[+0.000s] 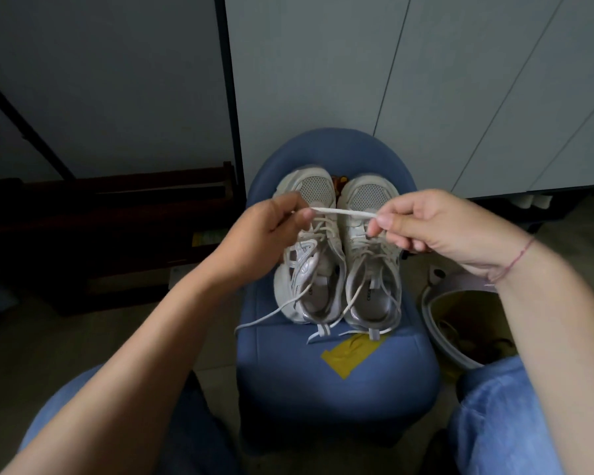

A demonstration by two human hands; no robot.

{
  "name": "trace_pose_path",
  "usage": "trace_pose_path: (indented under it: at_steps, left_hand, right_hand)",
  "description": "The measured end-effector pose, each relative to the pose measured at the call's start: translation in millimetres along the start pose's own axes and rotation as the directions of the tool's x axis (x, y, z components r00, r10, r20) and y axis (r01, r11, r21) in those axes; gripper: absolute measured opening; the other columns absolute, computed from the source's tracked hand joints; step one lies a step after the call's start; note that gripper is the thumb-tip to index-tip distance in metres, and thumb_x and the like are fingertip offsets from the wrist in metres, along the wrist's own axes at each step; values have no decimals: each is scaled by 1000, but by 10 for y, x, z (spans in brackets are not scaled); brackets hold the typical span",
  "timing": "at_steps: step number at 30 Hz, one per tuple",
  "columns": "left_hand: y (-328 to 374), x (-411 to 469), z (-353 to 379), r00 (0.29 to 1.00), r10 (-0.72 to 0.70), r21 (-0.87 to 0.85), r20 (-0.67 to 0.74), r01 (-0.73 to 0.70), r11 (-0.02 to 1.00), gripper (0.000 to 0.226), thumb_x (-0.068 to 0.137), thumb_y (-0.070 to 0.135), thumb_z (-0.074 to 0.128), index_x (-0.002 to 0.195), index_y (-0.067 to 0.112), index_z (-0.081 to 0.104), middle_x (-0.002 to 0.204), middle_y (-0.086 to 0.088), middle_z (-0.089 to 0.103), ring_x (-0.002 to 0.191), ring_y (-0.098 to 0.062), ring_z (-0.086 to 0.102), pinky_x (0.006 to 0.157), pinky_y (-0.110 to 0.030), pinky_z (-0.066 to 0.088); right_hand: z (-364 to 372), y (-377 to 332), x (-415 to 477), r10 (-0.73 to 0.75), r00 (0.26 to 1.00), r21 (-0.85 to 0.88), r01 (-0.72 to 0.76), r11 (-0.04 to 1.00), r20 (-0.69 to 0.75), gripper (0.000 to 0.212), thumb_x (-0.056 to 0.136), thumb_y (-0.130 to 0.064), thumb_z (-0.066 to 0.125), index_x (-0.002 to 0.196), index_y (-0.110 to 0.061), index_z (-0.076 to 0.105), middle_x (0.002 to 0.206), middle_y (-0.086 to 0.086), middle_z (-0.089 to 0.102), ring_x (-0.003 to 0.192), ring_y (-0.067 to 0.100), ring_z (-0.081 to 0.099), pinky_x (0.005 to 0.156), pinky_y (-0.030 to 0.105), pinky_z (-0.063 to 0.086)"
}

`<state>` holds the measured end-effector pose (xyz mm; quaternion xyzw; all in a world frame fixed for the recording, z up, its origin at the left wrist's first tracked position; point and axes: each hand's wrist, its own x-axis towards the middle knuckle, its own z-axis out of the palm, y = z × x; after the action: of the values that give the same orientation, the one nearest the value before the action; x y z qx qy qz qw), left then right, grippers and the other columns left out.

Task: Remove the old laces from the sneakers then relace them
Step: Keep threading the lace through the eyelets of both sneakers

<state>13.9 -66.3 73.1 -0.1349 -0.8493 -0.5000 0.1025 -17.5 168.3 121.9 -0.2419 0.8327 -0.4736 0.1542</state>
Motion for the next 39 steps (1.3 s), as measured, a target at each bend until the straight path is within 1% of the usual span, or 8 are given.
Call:
trace_pose_path:
  at_steps: [7, 11, 16, 20, 22, 27, 31, 39]
  left_hand:
    - [-193, -101, -121, 906, -269, 98, 326, 250, 963, 9, 94, 19, 64, 91, 16, 71, 78, 1, 72, 71, -7, 65, 71, -19, 51]
    - [-58, -107, 63, 924, -182, -262, 338, 277, 924, 34, 93, 37, 58, 120, 16, 59, 114, -15, 69, 104, -15, 66, 97, -32, 50]
    - [75, -107, 209, 939, -104, -401, 328, 238, 885, 33, 100, 35, 45, 91, 5, 57, 62, -2, 47, 51, -8, 43, 48, -21, 37]
    - [-14, -22, 176, 957, -239, -357, 166, 284, 890, 27, 103, 20, 45, 83, 12, 61, 50, 5, 33, 41, -3, 25, 40, -17, 20]
    - [-113, -3, 151, 957, -284, -353, 51, 284, 891, 30, 104, 18, 44, 80, 11, 61, 52, 3, 39, 41, -4, 30, 41, -17, 26]
    - [-282, 31, 188, 960, -251, -235, -125, 217, 948, 34, 106, 19, 40, 88, 7, 65, 69, -6, 69, 46, -6, 45, 52, -18, 41]
    - [-328, 29, 353, 980, -191, -152, -49, 181, 972, 31, 106, 18, 39, 109, 6, 68, 67, 7, 58, 49, -1, 45, 55, -20, 42]
    - [-416, 25, 432, 994, -109, 150, 20, 105, 983, 26, 105, 23, 42, 97, 8, 62, 81, 3, 65, 63, 3, 53, 61, -26, 40]
  right_hand:
    - [163, 128, 18, 40, 993, 181, -19, 983, -114, 20, 96, -2, 47, 93, -7, 66, 59, 0, 63, 46, 4, 49, 44, 10, 34]
    - [482, 37, 108, -16, 997, 145, 27, 989, -73, 15, 92, 1, 53, 82, -10, 54, 58, 4, 65, 44, 11, 55, 41, 15, 35]
    - [659, -20, 219, -34, 961, 120, 69, 990, -276, 20, 84, -4, 66, 69, -15, 59, 49, 6, 60, 39, 11, 51, 44, 17, 40]
    - [622, 86, 223, 19, 915, 322, 123, 939, -404, 16, 92, -10, 59, 76, -10, 61, 55, 1, 65, 42, 8, 51, 44, 14, 37]
    - [684, 223, 193, 150, 902, 537, 102, 837, -405, 17, 95, -7, 52, 81, -8, 61, 62, 2, 67, 51, 9, 56, 48, 16, 42]
    - [1241, 638, 82, 496, 868, 967, -124, 223, -3, 20, 98, -15, 46, 98, -2, 60, 88, 9, 63, 83, 19, 60, 71, 28, 50]
    - [1468, 751, 248, 580, 812, 994, -102, 26, 69, 30, 98, -14, 45, 67, -12, 46, 64, 1, 36, 59, 14, 36, 59, 25, 29]
    - [1568, 733, 471, 546, 837, 946, 161, -280, 19, 27, 96, -11, 42, 82, -3, 64, 65, 10, 68, 70, 22, 63, 72, 33, 51]
